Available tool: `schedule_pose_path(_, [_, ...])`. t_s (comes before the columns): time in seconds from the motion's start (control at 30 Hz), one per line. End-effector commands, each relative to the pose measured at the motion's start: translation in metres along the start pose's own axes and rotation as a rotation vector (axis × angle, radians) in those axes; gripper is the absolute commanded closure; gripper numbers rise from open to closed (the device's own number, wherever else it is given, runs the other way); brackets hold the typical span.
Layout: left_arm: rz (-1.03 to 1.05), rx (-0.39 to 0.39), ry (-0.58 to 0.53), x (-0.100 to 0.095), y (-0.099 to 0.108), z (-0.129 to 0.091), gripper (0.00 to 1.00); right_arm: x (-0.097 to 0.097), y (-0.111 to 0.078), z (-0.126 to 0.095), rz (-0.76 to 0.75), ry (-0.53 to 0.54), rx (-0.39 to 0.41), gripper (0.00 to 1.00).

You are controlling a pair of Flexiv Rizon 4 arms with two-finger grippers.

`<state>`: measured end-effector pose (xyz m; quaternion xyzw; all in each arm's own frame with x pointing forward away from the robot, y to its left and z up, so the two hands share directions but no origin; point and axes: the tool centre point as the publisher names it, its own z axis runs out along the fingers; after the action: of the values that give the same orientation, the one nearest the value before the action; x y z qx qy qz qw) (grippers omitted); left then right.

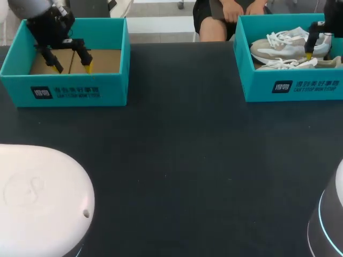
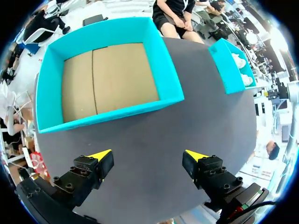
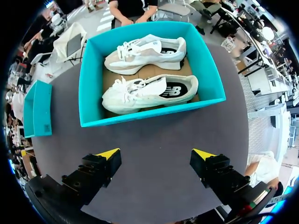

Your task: Take the shoe out of the shoebox, open the shoe tongue, remove and reinsert the insole, then place the shoe into the shoebox

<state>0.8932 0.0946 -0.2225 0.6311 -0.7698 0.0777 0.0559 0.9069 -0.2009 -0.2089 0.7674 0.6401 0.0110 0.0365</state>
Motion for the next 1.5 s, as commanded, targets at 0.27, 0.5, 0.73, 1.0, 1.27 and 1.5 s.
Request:
schedule_pose_path(0.27, [-0.101,-0.040,-0.061,-0.023,-0.020,0.020,0.00,-0.023,-0.013,0.003,-0.100,-0.043,0.029,0.00])
schedule_pose_path(0.5, [-0.163,-0.052,-0.076,-0.034,-0.031,0.022,0.00,-0.028,-0.017,0.012,-0.115,-0.044,0.063,0.00])
schedule_pose_path(0.73, [-0.216,-0.029,-0.076,-0.039,-0.041,0.023,0.00,-0.036,-0.018,0.017,-0.096,-0.030,0.071,0.00])
schedule_pose_path(1.0, [-0.265,-0.047,-0.117,-0.037,-0.043,0.020,0.00,-0.053,-0.014,0.012,-0.112,-0.042,0.090,0.00])
schedule_pose_path(1.27, [-0.282,-0.053,-0.124,-0.029,-0.036,0.020,0.00,-0.078,0.003,-0.003,-0.129,-0.071,0.072,0.00])
schedule_pose_path(1.5, [-0.294,-0.051,-0.128,-0.027,-0.022,0.018,0.00,-0.086,0.014,-0.012,-0.153,-0.087,0.055,0.00])
